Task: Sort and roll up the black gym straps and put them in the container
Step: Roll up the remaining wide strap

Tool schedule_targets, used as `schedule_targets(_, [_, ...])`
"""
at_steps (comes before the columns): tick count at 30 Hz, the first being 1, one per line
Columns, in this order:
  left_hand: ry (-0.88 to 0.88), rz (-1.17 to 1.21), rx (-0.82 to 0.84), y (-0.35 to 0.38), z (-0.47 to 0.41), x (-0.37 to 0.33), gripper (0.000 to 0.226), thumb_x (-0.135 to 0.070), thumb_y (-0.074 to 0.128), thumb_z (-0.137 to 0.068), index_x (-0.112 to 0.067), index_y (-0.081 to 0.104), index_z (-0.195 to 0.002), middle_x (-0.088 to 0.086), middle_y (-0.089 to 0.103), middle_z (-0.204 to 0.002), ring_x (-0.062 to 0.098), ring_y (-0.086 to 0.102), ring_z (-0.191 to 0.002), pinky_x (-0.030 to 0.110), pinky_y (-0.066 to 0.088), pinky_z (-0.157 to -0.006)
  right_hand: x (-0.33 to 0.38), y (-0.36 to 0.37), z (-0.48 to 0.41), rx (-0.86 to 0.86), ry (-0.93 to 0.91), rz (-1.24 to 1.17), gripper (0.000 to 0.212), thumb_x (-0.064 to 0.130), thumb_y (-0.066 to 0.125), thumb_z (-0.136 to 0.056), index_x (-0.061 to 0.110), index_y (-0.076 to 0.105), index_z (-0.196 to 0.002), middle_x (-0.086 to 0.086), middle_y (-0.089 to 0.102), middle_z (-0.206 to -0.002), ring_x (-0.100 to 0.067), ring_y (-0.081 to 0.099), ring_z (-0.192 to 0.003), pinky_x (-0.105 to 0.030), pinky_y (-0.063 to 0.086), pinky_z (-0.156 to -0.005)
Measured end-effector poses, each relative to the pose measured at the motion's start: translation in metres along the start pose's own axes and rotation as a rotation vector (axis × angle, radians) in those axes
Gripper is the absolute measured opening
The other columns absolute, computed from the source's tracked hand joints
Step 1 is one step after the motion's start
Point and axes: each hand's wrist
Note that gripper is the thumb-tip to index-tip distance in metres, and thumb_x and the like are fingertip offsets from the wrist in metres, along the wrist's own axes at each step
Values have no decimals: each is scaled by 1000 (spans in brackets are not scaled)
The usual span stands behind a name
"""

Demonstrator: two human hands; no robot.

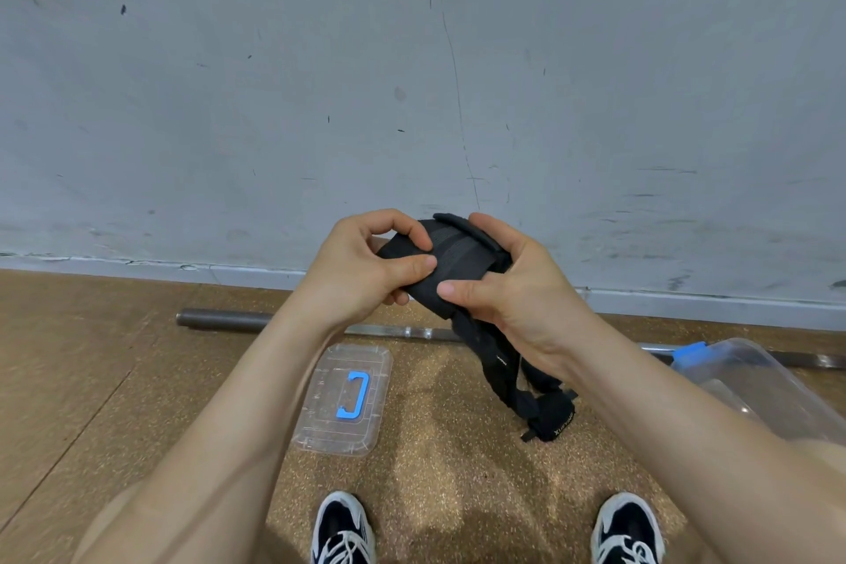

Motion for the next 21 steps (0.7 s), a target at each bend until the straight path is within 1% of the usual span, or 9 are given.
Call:
schedule_targets(4, [-21, 35, -33, 2, 0, 0, 10, -8, 78, -81, -13, 71, -76, 5, 62, -57, 12, 53, -40, 18, 43, -40, 3, -1, 0, 6, -2, -2, 91, -18, 75, -70, 15, 40, -147, -17, 65, -125, -32, 67, -111, -47, 56, -93])
schedule_targets(7, [-35, 63, -42, 1, 0, 0, 6, -10, 78, -81, -9, 73, -80, 8, 63, -61, 12, 53, -41, 18, 44, -41, 6, -3, 1, 38, 8, -15, 90, -18, 74, -71, 17, 40, -146, -16, 65, -124, -29, 70, -108, -41, 59, -87])
schedule_targets(10, [-41, 79, -52, 2, 0, 1, 12, -16, 79, -80, -6, 72, -81, 8, 63, -60, 12, 54, -42, 18, 44, -41, 7, -3, 0, 43, 7, 8, 87, -18, 74, -71, 16, 43, -145, -16, 67, -122, -25, 71, -101, -33, 59, -77])
schedule_targets(12, [-46, 111, -14, 1, 1, 0, 20, -22, 80, -75, -6, 71, -82, 5, 64, -60, 11, 56, -44, 17, 45, -43, 9, -4, -1, 17, 6, 32, 82, -18, 74, -71, 12, 46, -143, -17, 67, -117, -21, 71, -90, -26, 57, -66])
schedule_targets(14, [-52, 193, 112, -5, 2, -1, 24, -20, 77, -67, -8, 70, -87, 4, 66, -63, 12, 62, -51, 17, 51, -49, 13, -6, -1, 8, 25, -14, 77, -18, 71, -73, 7, 47, -142, -20, 65, -116, -20, 71, -83, -24, 55, -60])
schedule_targets(16, [-49, 268, 215, -12, 2, 1, 26, -12, 74, -64, -10, 70, -90, 6, 66, -67, 14, 66, -58, 18, 55, -57, 16, -6, 0, 29, 56, -84, 71, -19, 67, -76, 4, 49, -140, -21, 64, -114, -19, 71, -76, -24, 56, -57])
schedule_targets(17, [-45, 277, 227, -13, 2, 2, 23, -12, 74, -65, -12, 71, -87, 6, 66, -69, 15, 67, -62, 19, 56, -60, 16, -6, 1, 37, 70, -102, 68, -19, 66, -77, 3, 50, -139, -20, 65, -114, -20, 72, -77, -26, 57, -57])
schedule_targets(19, [-25, 245, 211, -12, 1, 5, 15, -19, 73, -68, -14, 71, -82, 2, 66, -74, 14, 66, -71, 21, 56, -68, 15, -5, 2, 47, 85, -120, 65, -18, 65, -79, 5, 51, -138, -21, 64, -119, -26, 72, -89, -32, 60, -64])
schedule_targets(21, [-17, 212, 181, -7, 0, 6, 20, -25, 72, -71, -10, 68, -83, 1, 66, -75, 14, 66, -76, 21, 55, -72, 14, -4, 3, 43, 80, -144, 62, -16, 64, -81, 6, 52, -138, -22, 63, -122, -32, 71, -96, -40, 62, -72])
Point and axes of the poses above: each hand's wrist, its own z-axis away from the middle knuckle, its own y-axis out of the palm, x = y × z
